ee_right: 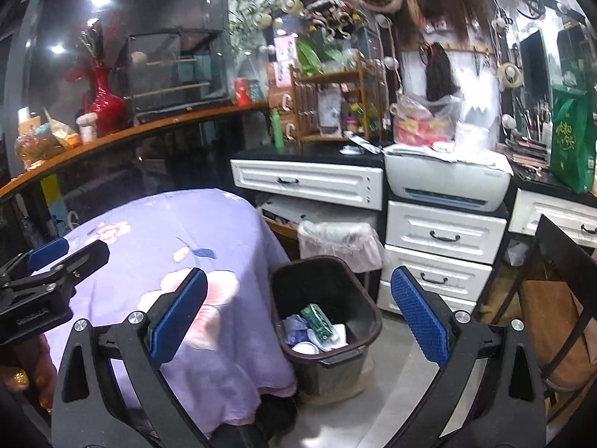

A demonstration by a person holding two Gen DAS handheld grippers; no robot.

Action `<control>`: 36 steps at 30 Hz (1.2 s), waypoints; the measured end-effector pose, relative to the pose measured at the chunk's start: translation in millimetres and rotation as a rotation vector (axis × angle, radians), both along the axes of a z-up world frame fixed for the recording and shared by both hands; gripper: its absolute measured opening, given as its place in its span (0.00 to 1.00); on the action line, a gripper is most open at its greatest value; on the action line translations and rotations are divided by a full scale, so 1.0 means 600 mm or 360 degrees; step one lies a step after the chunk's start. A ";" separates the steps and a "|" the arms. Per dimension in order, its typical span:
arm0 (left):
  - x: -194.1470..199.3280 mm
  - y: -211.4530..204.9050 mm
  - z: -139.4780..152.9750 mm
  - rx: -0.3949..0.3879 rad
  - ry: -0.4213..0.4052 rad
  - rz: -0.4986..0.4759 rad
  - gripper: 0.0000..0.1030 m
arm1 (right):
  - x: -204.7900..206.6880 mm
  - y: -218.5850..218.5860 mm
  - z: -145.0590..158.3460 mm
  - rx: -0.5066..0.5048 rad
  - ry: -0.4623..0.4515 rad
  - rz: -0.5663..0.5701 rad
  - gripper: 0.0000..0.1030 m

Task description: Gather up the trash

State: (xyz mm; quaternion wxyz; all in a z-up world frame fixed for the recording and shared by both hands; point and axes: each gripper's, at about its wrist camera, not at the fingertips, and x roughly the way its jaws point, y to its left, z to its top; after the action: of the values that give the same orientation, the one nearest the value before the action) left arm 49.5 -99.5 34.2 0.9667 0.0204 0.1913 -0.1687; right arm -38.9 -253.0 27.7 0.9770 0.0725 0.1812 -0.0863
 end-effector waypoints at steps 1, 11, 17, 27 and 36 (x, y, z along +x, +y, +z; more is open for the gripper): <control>-0.005 0.010 0.000 -0.0005 -0.0007 0.0020 0.95 | -0.007 0.007 0.002 -0.0004 -0.0021 0.0007 0.94; -0.060 0.086 0.007 -0.0070 -0.0130 0.0224 0.95 | -0.060 0.054 0.003 -0.0053 -0.0141 0.0124 0.94; -0.073 0.091 0.002 -0.0082 -0.0138 0.0226 0.95 | -0.072 0.072 -0.004 -0.0071 -0.0181 0.0146 0.94; -0.082 0.079 -0.003 -0.0069 -0.0144 0.0203 0.95 | -0.076 0.081 -0.006 -0.0107 -0.0193 0.0160 0.94; -0.083 0.083 -0.003 -0.0097 -0.0133 0.0218 0.95 | -0.077 0.084 -0.007 -0.0122 -0.0192 0.0163 0.94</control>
State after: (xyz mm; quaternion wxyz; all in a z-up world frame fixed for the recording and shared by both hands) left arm -0.3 -49.5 32.5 0.9833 -0.0152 0.1463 -0.1070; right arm -85.3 -202.7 23.2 0.9913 0.0308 0.1220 -0.0385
